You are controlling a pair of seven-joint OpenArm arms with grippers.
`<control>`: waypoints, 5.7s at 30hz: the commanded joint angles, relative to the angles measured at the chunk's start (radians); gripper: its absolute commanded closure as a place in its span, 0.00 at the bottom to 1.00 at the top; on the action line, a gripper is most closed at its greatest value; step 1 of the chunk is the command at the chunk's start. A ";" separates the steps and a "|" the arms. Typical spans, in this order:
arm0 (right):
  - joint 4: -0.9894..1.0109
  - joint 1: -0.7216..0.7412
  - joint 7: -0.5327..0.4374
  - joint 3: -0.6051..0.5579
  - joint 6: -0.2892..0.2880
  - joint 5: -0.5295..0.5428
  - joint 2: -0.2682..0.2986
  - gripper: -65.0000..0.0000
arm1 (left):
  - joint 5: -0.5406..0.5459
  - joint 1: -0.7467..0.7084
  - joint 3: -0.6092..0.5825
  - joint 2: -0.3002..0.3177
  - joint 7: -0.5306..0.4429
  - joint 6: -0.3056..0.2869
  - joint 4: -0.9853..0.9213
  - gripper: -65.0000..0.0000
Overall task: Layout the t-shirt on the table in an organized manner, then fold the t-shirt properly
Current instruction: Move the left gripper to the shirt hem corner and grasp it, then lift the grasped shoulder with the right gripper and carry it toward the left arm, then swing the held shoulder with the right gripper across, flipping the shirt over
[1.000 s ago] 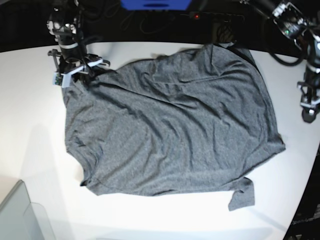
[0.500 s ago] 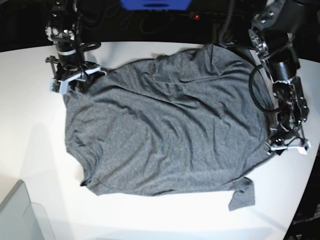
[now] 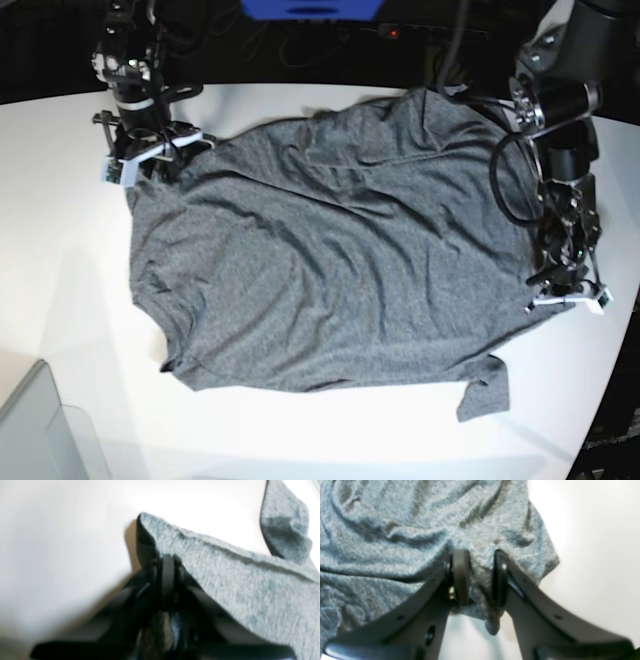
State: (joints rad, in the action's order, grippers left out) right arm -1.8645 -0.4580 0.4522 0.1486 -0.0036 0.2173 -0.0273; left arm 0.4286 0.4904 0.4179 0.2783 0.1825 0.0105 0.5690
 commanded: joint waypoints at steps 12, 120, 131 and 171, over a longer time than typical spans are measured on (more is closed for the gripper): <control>-0.028 -0.023 -0.022 0.003 -0.002 0.003 0.003 0.74 | -0.075 0.298 -0.199 0.014 -0.188 -0.007 -0.168 0.99; 0.276 0.199 -0.022 -0.412 -0.210 0.003 0.069 0.51 | 0.206 0.038 -0.113 -0.435 0.467 -0.010 1.012 1.00; 0.286 0.310 -0.022 -0.498 -0.192 0.001 0.040 0.45 | 0.204 0.054 -0.112 -0.435 0.467 -0.011 0.957 1.00; 0.639 0.500 -0.191 -0.680 -0.197 -0.131 0.025 0.65 | 0.195 -0.012 -0.107 -0.435 0.467 -0.013 0.958 1.00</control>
State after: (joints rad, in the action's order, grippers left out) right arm -1.2247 0.0414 0.2192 -0.5255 -0.1852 0.0822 0.0036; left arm 0.6117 0.4519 0.3134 -0.1528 0.6689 0.0143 1.5116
